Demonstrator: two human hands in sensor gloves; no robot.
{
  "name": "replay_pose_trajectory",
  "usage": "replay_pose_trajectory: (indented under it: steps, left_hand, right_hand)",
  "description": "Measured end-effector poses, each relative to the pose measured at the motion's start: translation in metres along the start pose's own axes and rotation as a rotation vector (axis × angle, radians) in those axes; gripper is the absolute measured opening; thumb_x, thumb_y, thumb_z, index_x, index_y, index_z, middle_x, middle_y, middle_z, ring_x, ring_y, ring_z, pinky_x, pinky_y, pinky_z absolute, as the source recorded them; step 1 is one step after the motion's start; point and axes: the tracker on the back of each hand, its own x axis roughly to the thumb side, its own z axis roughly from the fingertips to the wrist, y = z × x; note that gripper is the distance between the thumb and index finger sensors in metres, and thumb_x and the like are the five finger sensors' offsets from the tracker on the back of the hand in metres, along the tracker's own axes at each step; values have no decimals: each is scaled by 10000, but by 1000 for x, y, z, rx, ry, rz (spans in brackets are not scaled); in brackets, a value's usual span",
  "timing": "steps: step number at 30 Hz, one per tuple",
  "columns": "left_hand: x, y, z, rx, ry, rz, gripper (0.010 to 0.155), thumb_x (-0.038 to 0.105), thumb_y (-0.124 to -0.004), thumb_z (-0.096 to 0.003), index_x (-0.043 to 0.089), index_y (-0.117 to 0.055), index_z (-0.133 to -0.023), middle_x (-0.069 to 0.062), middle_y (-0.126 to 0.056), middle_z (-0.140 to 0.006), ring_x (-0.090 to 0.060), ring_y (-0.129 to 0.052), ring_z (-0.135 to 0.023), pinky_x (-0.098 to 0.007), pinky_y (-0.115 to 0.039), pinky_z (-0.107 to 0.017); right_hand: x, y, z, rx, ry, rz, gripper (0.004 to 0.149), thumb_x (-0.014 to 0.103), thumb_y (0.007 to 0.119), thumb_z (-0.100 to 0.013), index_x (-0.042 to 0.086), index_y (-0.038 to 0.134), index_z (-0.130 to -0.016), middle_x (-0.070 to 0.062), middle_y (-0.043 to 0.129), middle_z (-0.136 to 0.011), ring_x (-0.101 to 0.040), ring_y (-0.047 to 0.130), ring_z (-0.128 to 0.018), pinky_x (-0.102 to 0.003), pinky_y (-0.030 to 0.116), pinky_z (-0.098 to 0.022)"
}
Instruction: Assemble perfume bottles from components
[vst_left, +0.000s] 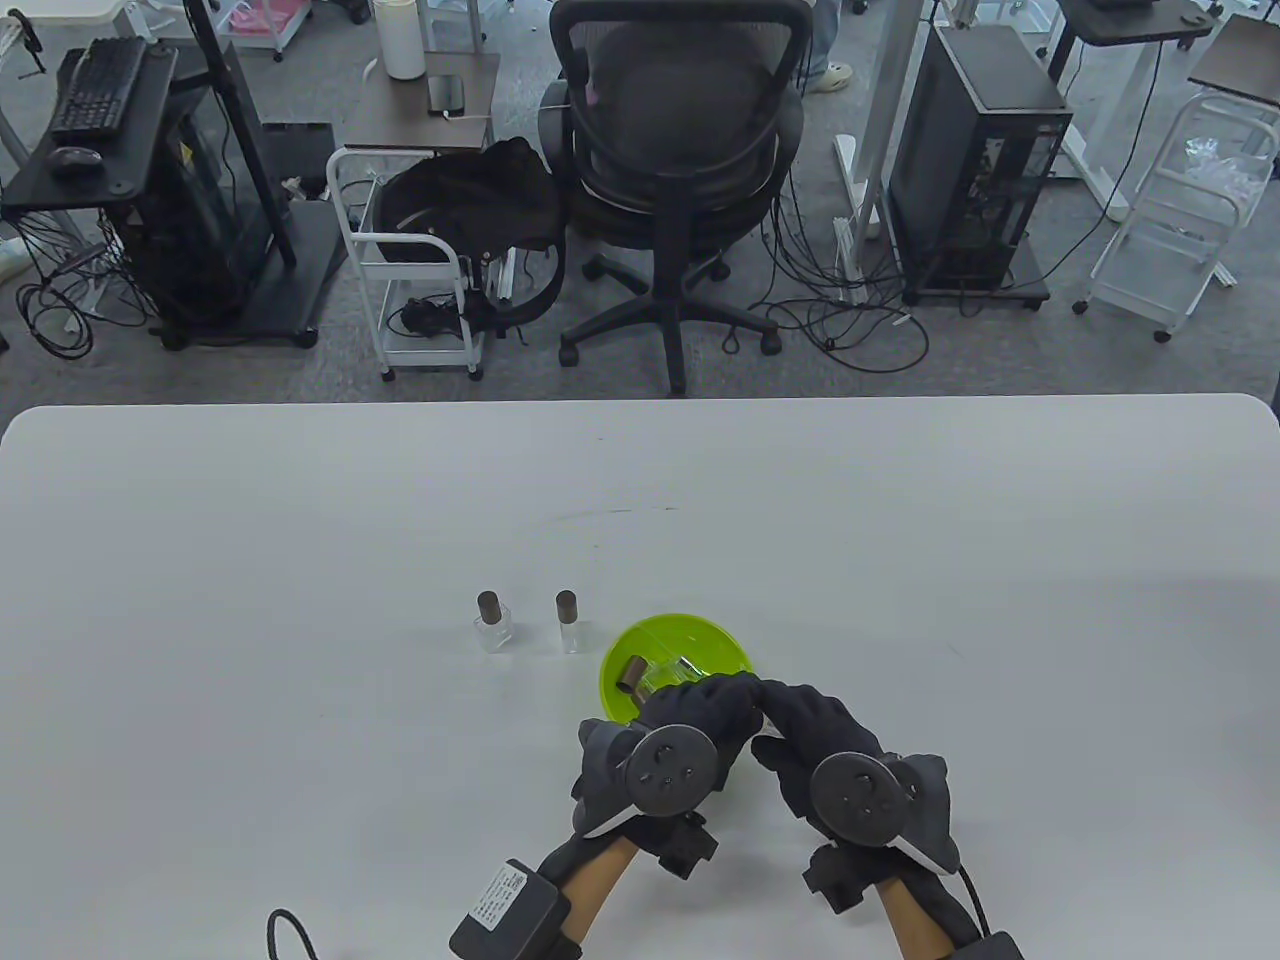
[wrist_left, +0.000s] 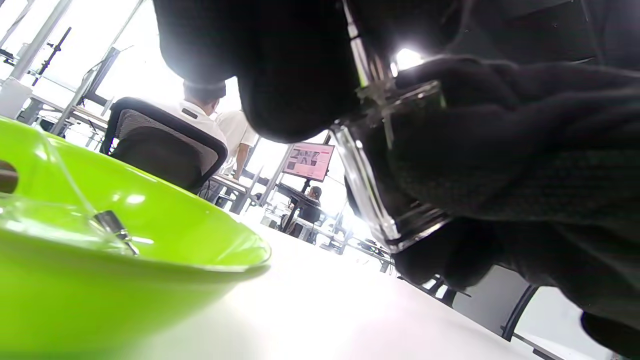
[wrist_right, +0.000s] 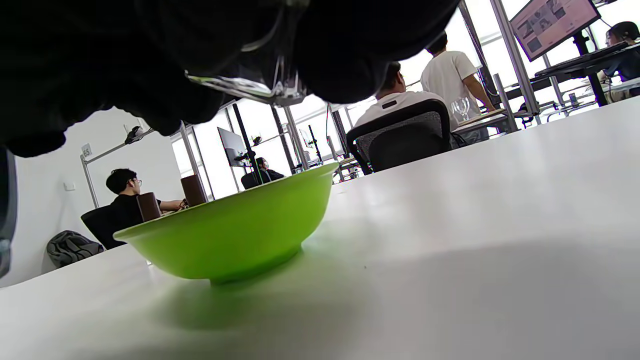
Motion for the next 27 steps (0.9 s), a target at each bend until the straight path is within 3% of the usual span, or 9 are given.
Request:
replay_pose_trajectory:
  steps: [4, 7, 9, 11, 13, 16, 22, 25, 27]
  left_hand:
    - [-5, 2, -2, -27, 75, 7, 614, 440, -684, -538, 120, -597, -1055, -47, -910, -901, -165, -1061, -588, -306, -866, -531]
    - [-8, 2, -4, -100, 148, -5, 548, 498, -644, -535, 138, -780, -927, -26, -1011, -711, -158, -1062, -483, -306, -868, -467]
    - [-8, 1, -3, -67, 130, -9, 532, 490, -659, -521, 168, -785, -924, 20, -997, -650, -139, -1027, -452, -304, -850, -463]
    - [-6, 0, -2, -69, 81, -14, 485, 433, -685, -523, 230, -737, -960, -11, -940, -761, -159, -995, -565, -327, -817, -549]
    - [-3, 0, -2, -88, 25, -8, 421, 339, -731, -527, 314, -702, -947, -12, -818, -1001, -231, -933, -827, -395, -751, -696]
    - [-2, 0, -2, -93, -3, 23, 376, 323, -735, -546, 301, -694, -919, -37, -731, -1085, -270, -863, -955, -418, -709, -754]
    - [-12, 0, -4, -54, 138, 50, 562, 430, -639, -567, 97, -653, -1020, -73, -923, -886, -221, -1065, -628, -317, -865, -514]
    - [-12, 0, -5, -117, 189, -8, 533, 499, -612, -561, 157, -773, -937, -20, -998, -743, -197, -1048, -546, -319, -845, -490]
    - [-11, 1, -5, -96, 161, 23, 509, 460, -668, -544, 170, -768, -951, 3, -981, -718, -183, -1024, -546, -324, -828, -510]
  right_hand:
    - [0, 0, 0, -3, 3, 9, 544, 371, 686, -538, 203, 575, -1044, -123, 754, -970, -214, 889, -707, -377, 803, -560]
    - [2, 0, -1, -10, 12, 8, 544, 368, 686, -539, 194, 578, -1043, -133, 755, -963, -217, 889, -699, -379, 802, -555]
    - [3, 1, -1, -10, 10, 24, 544, 370, 684, -540, 193, 578, -1043, -131, 755, -962, -214, 891, -699, -376, 804, -553]
    - [3, 1, -1, -9, 17, 24, 543, 369, 686, -541, 189, 581, -1042, -134, 758, -959, -217, 891, -696, -376, 805, -550]
    - [2, 1, -2, -12, 29, 16, 544, 368, 687, -540, 187, 581, -1042, -134, 758, -960, -217, 891, -696, -377, 804, -552]
    - [1, 1, -1, -12, 32, -6, 543, 365, 687, -539, 185, 581, -1039, -136, 759, -958, -219, 893, -694, -380, 805, -549]
    - [4, 2, -2, -8, 16, 9, 542, 368, 685, -538, 189, 580, -1039, -134, 758, -960, -215, 892, -698, -377, 804, -554]
    - [5, 1, -2, -28, 28, 18, 541, 366, 689, -537, 186, 585, -1037, -138, 760, -956, -219, 893, -694, -380, 805, -551]
    - [5, 1, -2, -37, 33, 30, 542, 366, 690, -537, 178, 589, -1035, -141, 762, -952, -220, 895, -691, -379, 806, -549]
